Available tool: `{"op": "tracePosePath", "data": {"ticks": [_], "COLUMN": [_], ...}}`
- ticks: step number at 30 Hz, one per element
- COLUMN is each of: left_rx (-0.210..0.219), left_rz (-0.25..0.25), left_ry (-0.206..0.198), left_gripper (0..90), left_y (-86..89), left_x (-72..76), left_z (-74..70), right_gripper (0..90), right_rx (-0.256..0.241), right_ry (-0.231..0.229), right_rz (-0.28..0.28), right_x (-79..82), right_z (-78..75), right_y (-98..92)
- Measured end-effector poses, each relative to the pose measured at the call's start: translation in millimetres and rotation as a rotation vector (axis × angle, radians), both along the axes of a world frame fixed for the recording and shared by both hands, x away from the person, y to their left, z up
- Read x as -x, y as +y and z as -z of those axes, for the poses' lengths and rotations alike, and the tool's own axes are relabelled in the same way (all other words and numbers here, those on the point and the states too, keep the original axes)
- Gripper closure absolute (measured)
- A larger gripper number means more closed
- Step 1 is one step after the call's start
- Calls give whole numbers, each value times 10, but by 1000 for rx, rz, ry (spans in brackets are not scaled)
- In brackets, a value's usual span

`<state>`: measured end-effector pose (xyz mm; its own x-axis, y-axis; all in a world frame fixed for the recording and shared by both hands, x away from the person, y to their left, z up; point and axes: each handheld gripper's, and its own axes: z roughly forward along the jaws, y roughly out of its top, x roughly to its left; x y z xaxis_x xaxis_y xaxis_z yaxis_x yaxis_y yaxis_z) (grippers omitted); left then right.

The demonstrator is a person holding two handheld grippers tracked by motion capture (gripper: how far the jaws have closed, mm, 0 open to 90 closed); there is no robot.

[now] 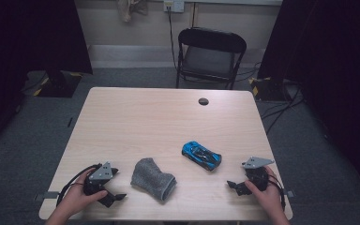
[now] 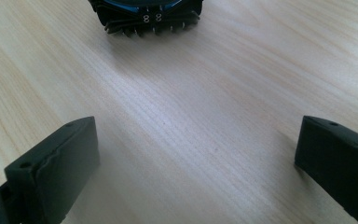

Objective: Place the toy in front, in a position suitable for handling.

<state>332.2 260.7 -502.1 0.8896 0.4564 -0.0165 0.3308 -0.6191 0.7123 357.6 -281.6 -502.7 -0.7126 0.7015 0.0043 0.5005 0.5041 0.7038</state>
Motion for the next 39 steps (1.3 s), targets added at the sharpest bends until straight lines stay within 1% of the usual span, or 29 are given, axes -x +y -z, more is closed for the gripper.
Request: {"op": "tracePosePath", "data": {"ticks": [5, 7, 8, 9, 10, 11, 12, 13, 14, 15, 16, 17, 18, 19, 20, 22, 23, 24, 25, 26, 27, 28, 29, 31, 33, 35, 36, 37, 39], "left_rx": [0, 16, 16, 13, 13, 32, 37, 32, 32, 19, 27, 39, 43, 37, 37, 37, 50, 60, 54, 35, 29, 28, 23, 35, 33, 19, 20, 29, 40], "left_rz": [-21, -32, -39, -45, -45, -45, -41, -35, -35, -6, 12, 46, 72, 109, 109, 148, 161, 173, 189, 200, 207, 216, 225, 238, 251, 260, 261, 259, 275], "left_ry": [1, 14, 14, 15, 15, 37, 37, 27, 27, 0, -9, -32, -37, -54, -54, -67, -71, -65, -55, -61, -62, -53, -56, -62, -65, -76, -83, -77, -83], "left_gripper": [0, 0, 6, 34, 84, 195, 212, 166, 163, 190, 192, 192, 191, 189, 189, 189, 185, 182, 182, 182, 182, 178, 169, 167, 167, 166, 167, 167, 169], "left_y": [2, 9, 12, 10, 10, 8, -16, -37, -37, -84, -114, -196, -268, -361, -361, -496, -565, -633, -703, -774, -839, -898, -948, -1021, -1072, -1104, -1111, -1115, -1112], "left_x": [23, 32, 35, 39, 39, 41, 40, 42, 42, 42, 42, 40, 28, 15, 15, -9, -26, -46, -67, -85, -105, -127, -146, -180, -209, -231, -240, -247, -255], "left_z": [-2, -4, -11, -30, -30, -74, -104, -125, -125, -179, -205, -274, -323, -381, -381, -440, -456, -463, -460, -453, -443, -433, -426, -421, -403, -383, -382, -389, -431], "right_gripper": [0, 0, 0, 0, 0, 0, 0, 0, 0, 0, 0, 0, 0, 0, 0, 0, 0, 0, 0, 0, 0, 0, 0, 0, 0, 0, 0, 0, 0], "right_rx": [0, 0, 0, 0, 0, 0, 0, 0, 0, 0, 0, 0, 0, 0, 0, 0, 0, 0, 0, 0, 0, 0, 0, 0, 0, 0, 0, 0, 0], "right_ry": [0, 0, 0, 0, 0, 0, 0, 0, 0, 0, 0, 0, 0, 0, 0, 0, -1, -1, -1, -1, -1, -1, -1, -1, 0, 0, -1, -1, -1], "right_rz": [-6, -7, -7, -7, -7, -7, -7, -7, -7, -7, -7, -7, -7, -7, -7, -5, -4, -4, -3, -3, -3, -3, -3, -3, -3, -3, -3, -3, -3], "right_x": [-12, -14, -14, -14, -14, -14, -14, -14, -14, -14, -14, -14, -14, -14, -14, -12, -11, -11, -10, -10, -10, -10, -10, -10, -10, -10, -10, -10, -10], "right_z": [-1, -1, -1, -1, -1, 0, 0, 0, 0, 0, 0, 0, 0, 0, 0, -1, 0, 0, 0, 0, 0, 0, 0, 0, 0, 0, 0, 0, 0], "right_y": [-5, -6, -6, -6, -6, -6, -6, -6, -6, -6, -6, -6, -6, -6, -6, -6, -5, -5, -5, -5, -5, -5, -5, -5, -5, -5, -5, -5, -5]}}
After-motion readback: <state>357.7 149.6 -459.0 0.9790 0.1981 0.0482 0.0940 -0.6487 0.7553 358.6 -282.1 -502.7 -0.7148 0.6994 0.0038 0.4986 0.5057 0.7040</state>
